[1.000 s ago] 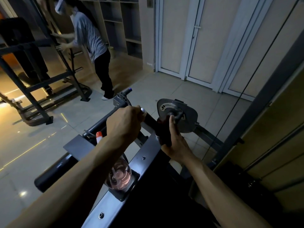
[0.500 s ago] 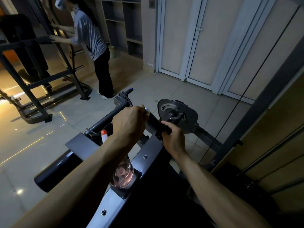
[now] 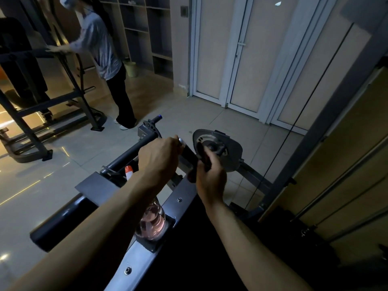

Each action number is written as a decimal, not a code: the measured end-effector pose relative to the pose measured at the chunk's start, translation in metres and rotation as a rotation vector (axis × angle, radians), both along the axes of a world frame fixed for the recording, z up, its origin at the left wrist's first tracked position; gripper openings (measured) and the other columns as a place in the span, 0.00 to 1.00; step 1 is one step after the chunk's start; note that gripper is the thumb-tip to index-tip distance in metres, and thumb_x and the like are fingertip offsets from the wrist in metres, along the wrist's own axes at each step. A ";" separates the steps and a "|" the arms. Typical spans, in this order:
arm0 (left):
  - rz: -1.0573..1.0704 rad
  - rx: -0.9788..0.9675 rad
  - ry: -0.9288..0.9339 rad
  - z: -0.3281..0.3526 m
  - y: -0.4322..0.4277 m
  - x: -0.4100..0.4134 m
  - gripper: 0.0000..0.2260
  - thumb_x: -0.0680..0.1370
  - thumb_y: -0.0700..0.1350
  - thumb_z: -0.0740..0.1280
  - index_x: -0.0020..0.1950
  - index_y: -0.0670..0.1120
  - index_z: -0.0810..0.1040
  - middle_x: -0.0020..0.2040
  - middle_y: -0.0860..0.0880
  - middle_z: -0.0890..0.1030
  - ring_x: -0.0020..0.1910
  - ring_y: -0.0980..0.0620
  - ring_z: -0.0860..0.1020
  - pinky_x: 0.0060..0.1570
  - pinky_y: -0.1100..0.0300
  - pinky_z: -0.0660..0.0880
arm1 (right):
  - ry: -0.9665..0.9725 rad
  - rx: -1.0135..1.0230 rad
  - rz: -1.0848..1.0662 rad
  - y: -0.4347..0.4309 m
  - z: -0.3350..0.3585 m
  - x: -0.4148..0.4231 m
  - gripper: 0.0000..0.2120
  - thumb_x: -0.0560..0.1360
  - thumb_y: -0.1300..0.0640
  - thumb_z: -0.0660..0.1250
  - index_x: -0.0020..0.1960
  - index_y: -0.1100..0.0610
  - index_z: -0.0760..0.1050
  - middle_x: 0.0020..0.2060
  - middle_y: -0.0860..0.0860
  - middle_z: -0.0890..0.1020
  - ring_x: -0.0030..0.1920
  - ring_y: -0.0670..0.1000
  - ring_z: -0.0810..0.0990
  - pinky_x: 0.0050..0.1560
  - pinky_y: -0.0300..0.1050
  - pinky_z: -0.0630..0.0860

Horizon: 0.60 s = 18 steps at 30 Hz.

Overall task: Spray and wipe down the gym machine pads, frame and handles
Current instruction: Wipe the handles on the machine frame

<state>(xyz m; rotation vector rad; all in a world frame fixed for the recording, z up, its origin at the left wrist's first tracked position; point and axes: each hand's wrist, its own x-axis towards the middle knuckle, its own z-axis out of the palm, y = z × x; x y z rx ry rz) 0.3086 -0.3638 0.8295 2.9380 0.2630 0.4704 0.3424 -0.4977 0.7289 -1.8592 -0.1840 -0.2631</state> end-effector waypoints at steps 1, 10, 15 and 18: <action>0.004 -0.011 -0.006 -0.001 -0.002 0.000 0.08 0.85 0.47 0.61 0.51 0.47 0.77 0.34 0.50 0.73 0.32 0.50 0.74 0.31 0.55 0.71 | 0.173 0.037 -0.069 -0.005 -0.009 0.002 0.21 0.83 0.60 0.65 0.76 0.56 0.70 0.70 0.53 0.77 0.70 0.46 0.76 0.59 0.29 0.72; -0.003 -0.021 0.019 0.001 -0.002 0.002 0.09 0.86 0.49 0.60 0.53 0.46 0.77 0.37 0.48 0.76 0.37 0.45 0.79 0.39 0.49 0.80 | 0.657 0.624 -0.207 0.043 0.056 -0.005 0.14 0.82 0.68 0.59 0.54 0.54 0.80 0.44 0.54 0.84 0.43 0.55 0.84 0.49 0.52 0.83; -0.005 -0.002 0.060 0.005 -0.002 -0.001 0.07 0.85 0.48 0.61 0.56 0.47 0.77 0.36 0.49 0.75 0.35 0.46 0.78 0.36 0.50 0.79 | 0.675 0.635 -0.100 0.032 0.073 -0.013 0.20 0.79 0.70 0.64 0.66 0.55 0.80 0.53 0.55 0.83 0.55 0.57 0.83 0.57 0.54 0.82; -0.033 -0.007 0.072 0.005 0.003 -0.002 0.08 0.86 0.48 0.58 0.57 0.46 0.75 0.35 0.48 0.75 0.33 0.46 0.77 0.31 0.53 0.73 | 0.796 0.609 -0.219 0.008 0.042 -0.011 0.20 0.79 0.65 0.68 0.71 0.59 0.75 0.63 0.59 0.81 0.62 0.61 0.81 0.64 0.56 0.79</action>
